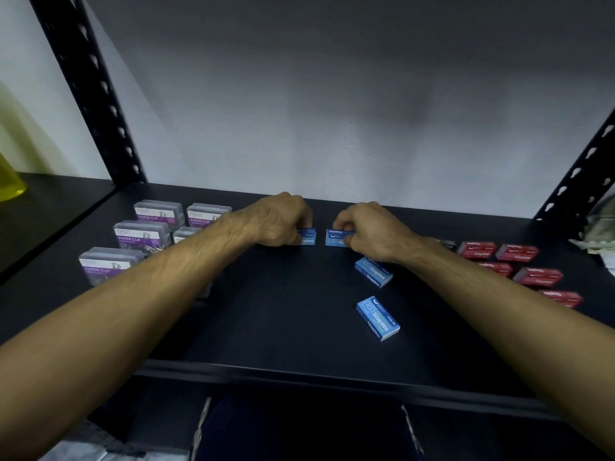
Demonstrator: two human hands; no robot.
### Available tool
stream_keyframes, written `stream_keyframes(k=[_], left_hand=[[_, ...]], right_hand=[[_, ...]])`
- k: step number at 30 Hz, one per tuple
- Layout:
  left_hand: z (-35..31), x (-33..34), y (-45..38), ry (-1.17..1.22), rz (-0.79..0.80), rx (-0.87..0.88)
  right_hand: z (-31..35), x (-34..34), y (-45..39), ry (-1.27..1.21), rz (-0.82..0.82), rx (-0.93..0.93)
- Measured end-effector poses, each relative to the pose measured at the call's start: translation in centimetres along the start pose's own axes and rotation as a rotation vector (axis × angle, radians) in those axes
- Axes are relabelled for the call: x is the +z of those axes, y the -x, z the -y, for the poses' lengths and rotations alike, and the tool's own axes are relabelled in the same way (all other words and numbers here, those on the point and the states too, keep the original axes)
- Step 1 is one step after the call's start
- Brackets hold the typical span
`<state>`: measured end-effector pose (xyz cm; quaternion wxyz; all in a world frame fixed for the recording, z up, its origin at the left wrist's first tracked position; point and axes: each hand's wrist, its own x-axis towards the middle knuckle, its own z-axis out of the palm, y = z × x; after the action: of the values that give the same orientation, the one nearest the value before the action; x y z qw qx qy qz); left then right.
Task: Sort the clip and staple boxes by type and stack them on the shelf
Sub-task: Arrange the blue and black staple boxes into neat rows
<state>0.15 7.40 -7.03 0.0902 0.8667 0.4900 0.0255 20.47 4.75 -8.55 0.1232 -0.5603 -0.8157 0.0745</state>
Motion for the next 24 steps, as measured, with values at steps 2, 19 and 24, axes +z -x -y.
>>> stream_keyframes(k=[2,19,24], left_hand=[[0.1,-0.3,0.0,0.002,-0.009,-0.002],[5.3,-5.7,2.6,-0.004,-0.175,-0.091],[5.5,-4.8,2.3,-0.003,-0.039,-0.116]], right_hand=[[0.0,0.0,0.0,0.000,0.002,0.004],[2.0,-1.5,-1.6,-0.102,-0.110,-0.009],[3.2,-0.9,-3.4,-0.166,-0.069,-0.026]])
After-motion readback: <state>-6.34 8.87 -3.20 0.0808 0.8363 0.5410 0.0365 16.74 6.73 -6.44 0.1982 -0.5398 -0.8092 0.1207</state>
